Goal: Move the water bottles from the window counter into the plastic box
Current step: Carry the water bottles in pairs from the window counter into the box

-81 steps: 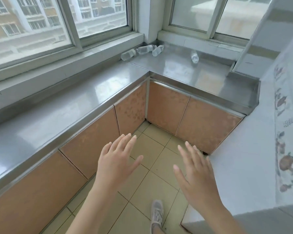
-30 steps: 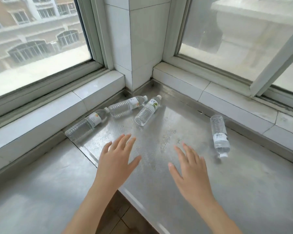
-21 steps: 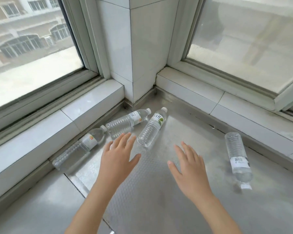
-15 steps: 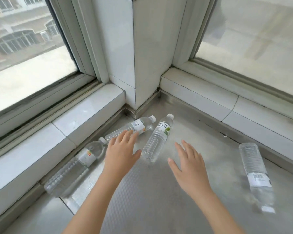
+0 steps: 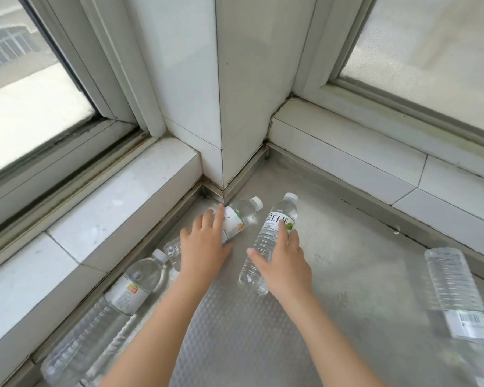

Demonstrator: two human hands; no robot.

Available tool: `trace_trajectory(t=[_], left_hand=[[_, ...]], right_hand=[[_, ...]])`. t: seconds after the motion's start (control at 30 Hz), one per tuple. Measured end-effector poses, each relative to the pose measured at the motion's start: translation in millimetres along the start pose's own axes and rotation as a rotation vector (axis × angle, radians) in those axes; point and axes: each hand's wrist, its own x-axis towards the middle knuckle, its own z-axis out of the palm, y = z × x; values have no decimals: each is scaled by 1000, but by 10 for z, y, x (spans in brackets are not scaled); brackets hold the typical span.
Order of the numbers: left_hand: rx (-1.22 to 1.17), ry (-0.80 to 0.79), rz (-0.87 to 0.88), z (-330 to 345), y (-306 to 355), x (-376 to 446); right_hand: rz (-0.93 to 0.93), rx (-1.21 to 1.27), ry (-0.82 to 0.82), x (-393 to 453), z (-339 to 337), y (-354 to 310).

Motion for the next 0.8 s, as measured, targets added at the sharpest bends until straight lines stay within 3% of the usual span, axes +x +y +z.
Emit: trace_trajectory(t=[0.23,0.37,0.47,0.57,0.8], left_hand=[[58,-31,-47,-52,18,166],[-24,46,41,-56,-65,199],[-140,-3,18,-160,-66,157],[-317,-117,-68,-309,-16,84],[-990,-41,-309,-656,59,-157]], right_hand=[[71,113,82,80,147,-94],[79,238,108,112,133,-83],[67,245,121,85,95,-76],[66,246,118,36,72,-56],[115,367,90,-218,-77,47]])
